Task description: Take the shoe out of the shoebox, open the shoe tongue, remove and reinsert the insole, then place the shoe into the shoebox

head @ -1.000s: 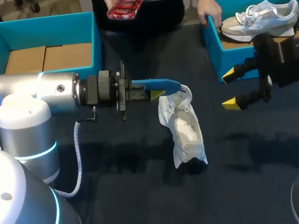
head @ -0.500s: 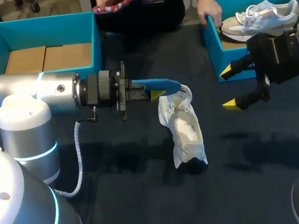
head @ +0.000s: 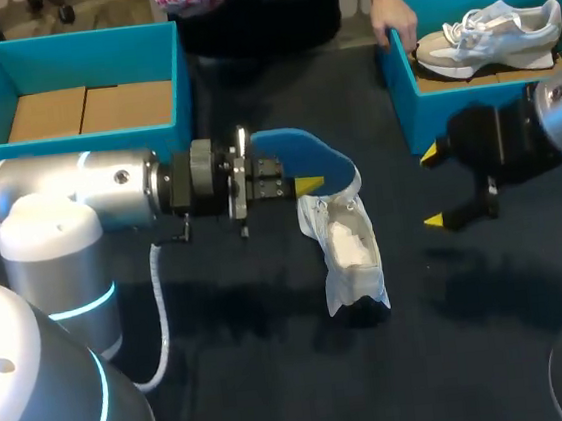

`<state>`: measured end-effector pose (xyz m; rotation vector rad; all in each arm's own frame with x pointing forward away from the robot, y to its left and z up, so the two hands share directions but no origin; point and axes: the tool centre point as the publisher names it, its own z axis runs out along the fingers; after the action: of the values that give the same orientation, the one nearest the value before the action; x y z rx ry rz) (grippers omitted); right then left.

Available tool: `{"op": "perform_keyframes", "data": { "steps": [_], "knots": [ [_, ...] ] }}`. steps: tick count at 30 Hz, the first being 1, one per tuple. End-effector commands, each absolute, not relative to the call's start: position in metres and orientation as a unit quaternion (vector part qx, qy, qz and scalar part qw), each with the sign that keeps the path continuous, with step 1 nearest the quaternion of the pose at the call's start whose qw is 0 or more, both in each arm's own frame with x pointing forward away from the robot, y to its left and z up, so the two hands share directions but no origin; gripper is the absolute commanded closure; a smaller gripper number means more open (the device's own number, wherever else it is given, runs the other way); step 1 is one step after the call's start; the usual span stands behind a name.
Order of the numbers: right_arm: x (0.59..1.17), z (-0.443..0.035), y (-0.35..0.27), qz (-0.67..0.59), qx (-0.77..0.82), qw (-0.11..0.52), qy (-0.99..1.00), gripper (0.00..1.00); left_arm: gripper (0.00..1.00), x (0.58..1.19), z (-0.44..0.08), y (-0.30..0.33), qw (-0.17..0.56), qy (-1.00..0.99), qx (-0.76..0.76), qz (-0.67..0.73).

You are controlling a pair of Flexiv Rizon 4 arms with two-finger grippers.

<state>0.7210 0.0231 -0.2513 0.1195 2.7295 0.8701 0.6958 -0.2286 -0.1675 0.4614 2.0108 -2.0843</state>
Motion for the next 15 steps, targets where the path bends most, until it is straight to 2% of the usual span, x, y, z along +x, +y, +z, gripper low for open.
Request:
{"op": "perform_keyframes", "data": {
  "steps": [1, 15],
  "knots": [
    [0.725, -0.270, 0.023, 0.301, 0.049, 0.133, 0.943, 0.00, 1.00, 0.689, -0.176, -0.239, 0.105, 0.681, 0.152, -0.709],
    [0.723, -0.274, 0.020, 0.314, 0.064, 0.120, 0.940, 0.00, 1.00, 0.676, -0.200, -0.261, 0.125, 0.679, 0.160, -0.706]
  ]
}}
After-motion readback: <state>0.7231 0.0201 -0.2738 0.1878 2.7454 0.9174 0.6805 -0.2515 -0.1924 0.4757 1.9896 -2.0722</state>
